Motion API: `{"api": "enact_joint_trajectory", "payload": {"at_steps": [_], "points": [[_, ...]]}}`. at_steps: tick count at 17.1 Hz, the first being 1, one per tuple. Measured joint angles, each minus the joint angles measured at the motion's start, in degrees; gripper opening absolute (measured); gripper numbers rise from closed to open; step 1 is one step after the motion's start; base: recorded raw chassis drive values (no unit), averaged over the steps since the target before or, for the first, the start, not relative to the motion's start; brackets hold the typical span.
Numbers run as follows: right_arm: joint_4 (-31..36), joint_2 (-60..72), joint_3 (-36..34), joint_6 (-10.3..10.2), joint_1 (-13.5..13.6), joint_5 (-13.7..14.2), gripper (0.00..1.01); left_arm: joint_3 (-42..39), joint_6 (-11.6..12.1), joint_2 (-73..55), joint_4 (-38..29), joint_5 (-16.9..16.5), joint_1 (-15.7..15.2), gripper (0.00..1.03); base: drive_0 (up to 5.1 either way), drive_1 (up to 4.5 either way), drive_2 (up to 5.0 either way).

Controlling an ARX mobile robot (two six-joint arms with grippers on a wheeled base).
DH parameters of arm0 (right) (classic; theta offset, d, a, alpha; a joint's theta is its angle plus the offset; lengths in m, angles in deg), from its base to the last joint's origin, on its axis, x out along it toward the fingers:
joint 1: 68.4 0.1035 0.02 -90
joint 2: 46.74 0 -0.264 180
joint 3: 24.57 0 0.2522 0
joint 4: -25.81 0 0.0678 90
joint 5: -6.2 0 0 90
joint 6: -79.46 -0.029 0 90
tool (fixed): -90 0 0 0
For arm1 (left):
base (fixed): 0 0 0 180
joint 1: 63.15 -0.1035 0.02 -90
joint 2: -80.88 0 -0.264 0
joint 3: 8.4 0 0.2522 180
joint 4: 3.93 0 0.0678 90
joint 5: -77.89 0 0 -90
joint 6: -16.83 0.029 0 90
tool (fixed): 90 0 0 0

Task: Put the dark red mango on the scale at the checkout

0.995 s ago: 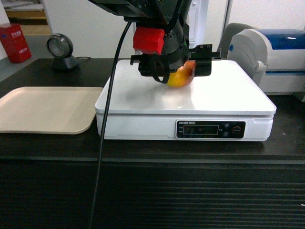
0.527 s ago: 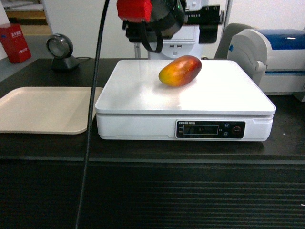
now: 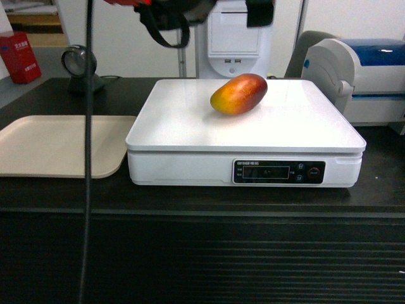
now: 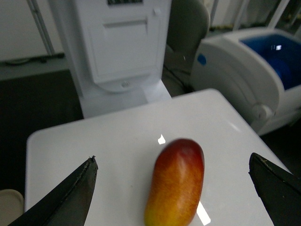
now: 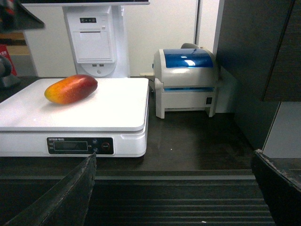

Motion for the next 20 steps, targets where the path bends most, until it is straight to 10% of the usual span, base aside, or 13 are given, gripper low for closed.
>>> {"api": "enact_joint_trajectory", "payload": {"at_steps": [4, 9, 16, 20], "points": [[-0.02, 0.0, 0.0, 0.0, 0.0, 0.02, 0.98, -26.27, 0.15, 30.51, -10.32, -2.54, -12.81, 0.98, 0.0, 0.0, 0.0], [0.0, 0.0, 0.0, 0.0, 0.0, 0.0, 0.98, -41.72, 4.28, 54.75, -3.93, -2.25, -18.25, 0.97, 0.0, 0.0, 0.0], [-0.02, 0.0, 0.0, 0.0, 0.0, 0.02, 0.98, -53.53, 4.33, 66.05, -4.57, 1.42, -20.7, 0.68, 0.0, 0.0, 0.0], [0.0, 0.0, 0.0, 0.0, 0.0, 0.02, 0.98, -67.82, 4.33, 75.25, -9.49, -2.23, -24.65, 0.25, 0.0, 0.0, 0.0]]}}
